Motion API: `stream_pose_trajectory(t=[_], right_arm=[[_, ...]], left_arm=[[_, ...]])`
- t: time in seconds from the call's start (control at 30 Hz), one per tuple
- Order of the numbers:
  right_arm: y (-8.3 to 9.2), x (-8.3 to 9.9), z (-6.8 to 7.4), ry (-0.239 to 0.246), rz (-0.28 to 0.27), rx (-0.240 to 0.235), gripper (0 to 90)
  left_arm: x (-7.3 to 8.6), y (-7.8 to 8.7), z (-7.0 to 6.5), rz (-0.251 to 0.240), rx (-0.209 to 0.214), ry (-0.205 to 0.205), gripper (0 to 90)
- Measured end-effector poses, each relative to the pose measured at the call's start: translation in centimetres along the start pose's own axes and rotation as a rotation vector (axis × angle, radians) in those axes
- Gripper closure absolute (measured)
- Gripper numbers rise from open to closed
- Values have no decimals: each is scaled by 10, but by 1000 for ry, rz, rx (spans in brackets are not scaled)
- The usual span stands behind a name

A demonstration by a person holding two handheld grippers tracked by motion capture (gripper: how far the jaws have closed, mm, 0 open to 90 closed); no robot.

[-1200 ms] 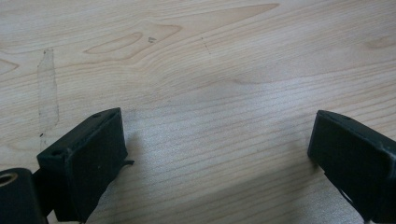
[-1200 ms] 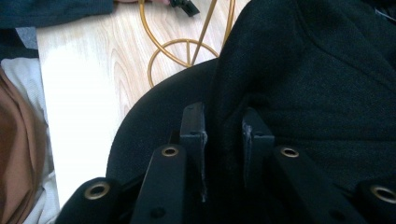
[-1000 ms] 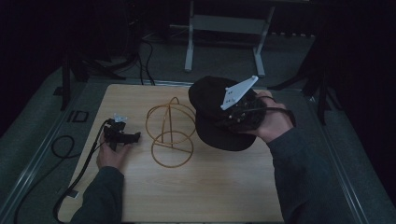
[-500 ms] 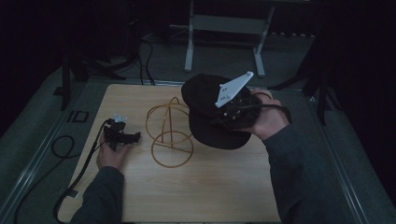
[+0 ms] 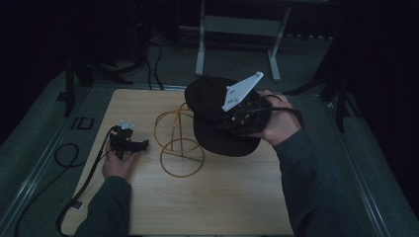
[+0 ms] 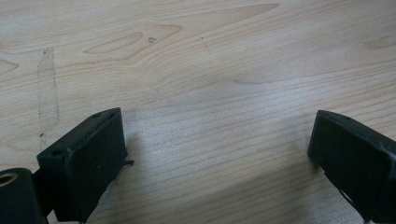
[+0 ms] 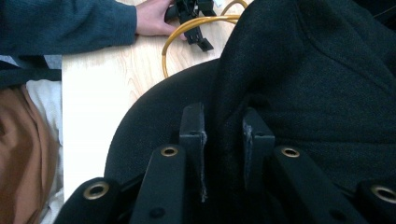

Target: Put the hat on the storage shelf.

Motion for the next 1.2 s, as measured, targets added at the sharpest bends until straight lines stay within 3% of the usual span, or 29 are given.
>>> stream_pose_trajectory(t=[1.2], right_arm=[[-29, -31, 12, 57, -25, -74, 747]], left_arm=[[0, 0, 0, 3, 1, -2, 38]])
Point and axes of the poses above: each handheld gripper's, and its own axes: y roughly backward along the jaws, x roughly out of its underside, z roughly to its left, the point moved 4 cm from there along -y, roughly forward along the jaws, and after that the axes turned 13 degrees about -z, right-handed, at the moved point
